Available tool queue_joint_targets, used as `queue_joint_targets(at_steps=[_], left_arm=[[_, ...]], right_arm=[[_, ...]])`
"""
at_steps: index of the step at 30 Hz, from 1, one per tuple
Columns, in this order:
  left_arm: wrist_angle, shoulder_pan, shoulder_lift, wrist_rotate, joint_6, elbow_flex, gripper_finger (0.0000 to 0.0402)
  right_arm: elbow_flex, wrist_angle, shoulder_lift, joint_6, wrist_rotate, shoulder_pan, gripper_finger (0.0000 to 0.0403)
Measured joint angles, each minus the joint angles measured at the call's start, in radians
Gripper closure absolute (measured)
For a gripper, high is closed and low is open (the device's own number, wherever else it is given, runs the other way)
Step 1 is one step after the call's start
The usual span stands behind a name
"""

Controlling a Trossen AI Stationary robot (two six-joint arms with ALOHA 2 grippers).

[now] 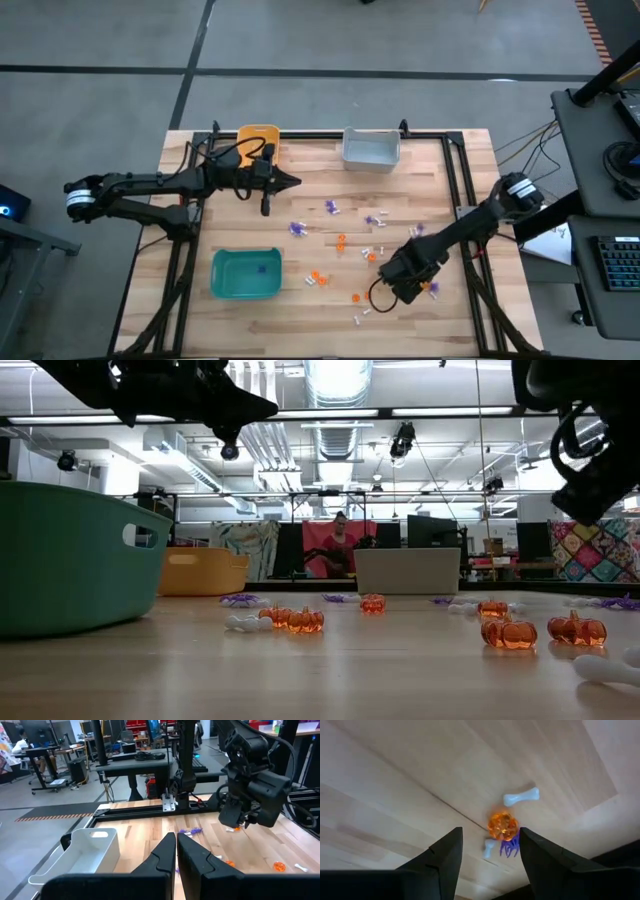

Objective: Sort Halloween decoration
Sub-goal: Put the orange pumpkin toy into the gray bin

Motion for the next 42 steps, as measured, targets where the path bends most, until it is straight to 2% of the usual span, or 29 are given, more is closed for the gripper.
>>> queue_joint_targets(at_steps=[5,31,36,42], left_arm=[[0.000,0.000,0.000,-0.001,0.000,0.000,0.0402],[0.000,0.000,0.000,-0.001,0.000,0.000,0.0402],[0.000,0.000,0.000,-0.001,0.000,0.000,0.0402],[0.000,0.000,0.000,-0.001,0.001,0.000,0.0402]], right_arm=[[0.011,-0.053,0.037,-0.043,-0.020,0.000,0.0218],[0.010,-0.024,0.111,-0.102,-0.017,0.002,0.0219],[0.011,-0.021,0.118,-0.111,-0.020,0.001,0.0229],[0.011,-0.017,0.118,-0.111,-0.020,0.001,0.0261]])
